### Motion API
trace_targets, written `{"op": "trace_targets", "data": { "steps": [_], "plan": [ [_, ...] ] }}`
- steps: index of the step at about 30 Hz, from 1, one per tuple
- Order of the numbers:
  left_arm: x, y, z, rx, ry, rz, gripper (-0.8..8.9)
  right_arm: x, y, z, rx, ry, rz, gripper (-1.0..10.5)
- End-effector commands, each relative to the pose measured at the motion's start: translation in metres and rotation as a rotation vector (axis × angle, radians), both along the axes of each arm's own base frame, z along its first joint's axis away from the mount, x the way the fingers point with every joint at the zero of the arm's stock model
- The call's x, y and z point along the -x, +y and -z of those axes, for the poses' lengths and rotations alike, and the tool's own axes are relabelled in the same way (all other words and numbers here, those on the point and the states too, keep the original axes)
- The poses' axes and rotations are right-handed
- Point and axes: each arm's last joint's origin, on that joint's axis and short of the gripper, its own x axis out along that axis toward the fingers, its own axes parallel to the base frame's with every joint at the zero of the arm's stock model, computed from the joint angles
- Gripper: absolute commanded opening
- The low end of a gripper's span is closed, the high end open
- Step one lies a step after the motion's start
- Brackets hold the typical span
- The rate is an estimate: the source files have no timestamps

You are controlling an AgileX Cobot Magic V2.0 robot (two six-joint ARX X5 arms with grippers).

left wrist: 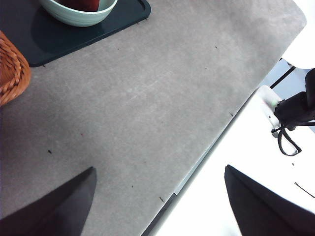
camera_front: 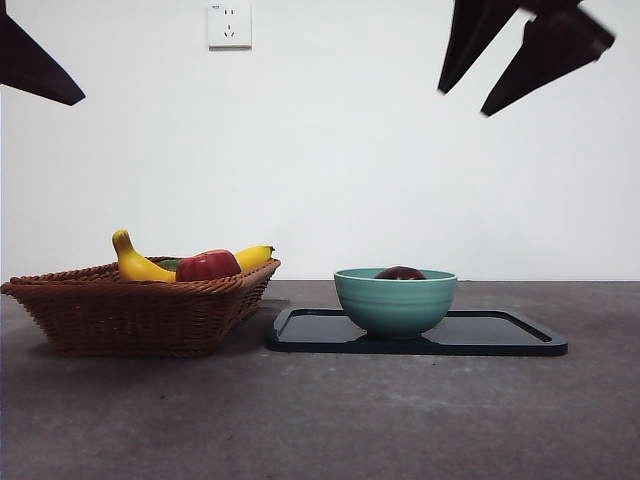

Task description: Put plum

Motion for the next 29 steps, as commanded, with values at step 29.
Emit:
{"op": "trace_targets", "data": {
  "steps": [29],
  "plan": [
    [-0.001, -0.002, -0.003, 0.006, -0.02, 0.016, 4.05, 0.135, -0.039, 0.044, -0.066, -0.012, -0.109, 2.7]
  ]
}}
